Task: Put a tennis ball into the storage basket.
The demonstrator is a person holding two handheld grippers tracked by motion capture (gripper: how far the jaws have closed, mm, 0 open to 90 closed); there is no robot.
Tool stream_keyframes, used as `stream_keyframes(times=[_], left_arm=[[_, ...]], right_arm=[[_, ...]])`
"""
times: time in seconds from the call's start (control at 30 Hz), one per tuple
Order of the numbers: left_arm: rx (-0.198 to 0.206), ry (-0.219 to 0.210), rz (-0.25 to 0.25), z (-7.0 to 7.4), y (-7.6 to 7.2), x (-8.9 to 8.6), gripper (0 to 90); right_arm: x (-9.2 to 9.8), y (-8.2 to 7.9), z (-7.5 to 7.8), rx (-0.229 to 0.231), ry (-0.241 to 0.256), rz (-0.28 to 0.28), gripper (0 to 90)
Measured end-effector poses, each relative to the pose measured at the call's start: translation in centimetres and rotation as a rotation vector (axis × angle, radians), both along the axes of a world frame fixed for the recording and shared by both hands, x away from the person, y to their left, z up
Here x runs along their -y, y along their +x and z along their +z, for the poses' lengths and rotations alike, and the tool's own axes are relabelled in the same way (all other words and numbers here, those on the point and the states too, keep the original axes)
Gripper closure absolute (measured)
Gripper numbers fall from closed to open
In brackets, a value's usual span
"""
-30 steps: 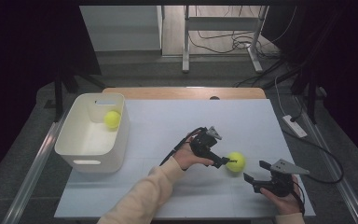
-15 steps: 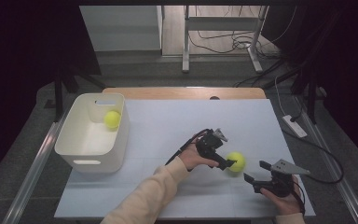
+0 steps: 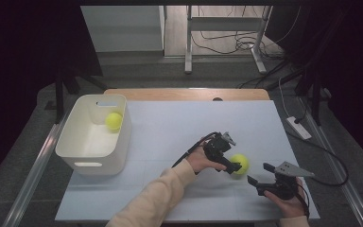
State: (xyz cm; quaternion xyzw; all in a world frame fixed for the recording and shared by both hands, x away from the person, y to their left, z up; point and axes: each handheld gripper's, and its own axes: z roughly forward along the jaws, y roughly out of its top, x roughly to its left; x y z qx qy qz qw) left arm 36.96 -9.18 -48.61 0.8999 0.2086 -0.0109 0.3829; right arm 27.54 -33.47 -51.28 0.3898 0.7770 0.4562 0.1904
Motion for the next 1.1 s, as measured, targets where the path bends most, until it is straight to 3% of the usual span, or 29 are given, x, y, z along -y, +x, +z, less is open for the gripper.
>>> stream_keyframes(times=[0.77, 1.1], left_arm=[[-0.017, 0.01, -0.019, -1.3, 0.3, 1.9, 10.4], [-0.021, 0.013, -0.013, -2.0, 0.3, 2.7, 17.2]], right_arm=[[0.0, -0.3, 0.0, -0.005, -0.01, 0.021, 13.2], [0.1, -0.4, 0.1, -0.002, -0.005, 0.022, 13.4]])
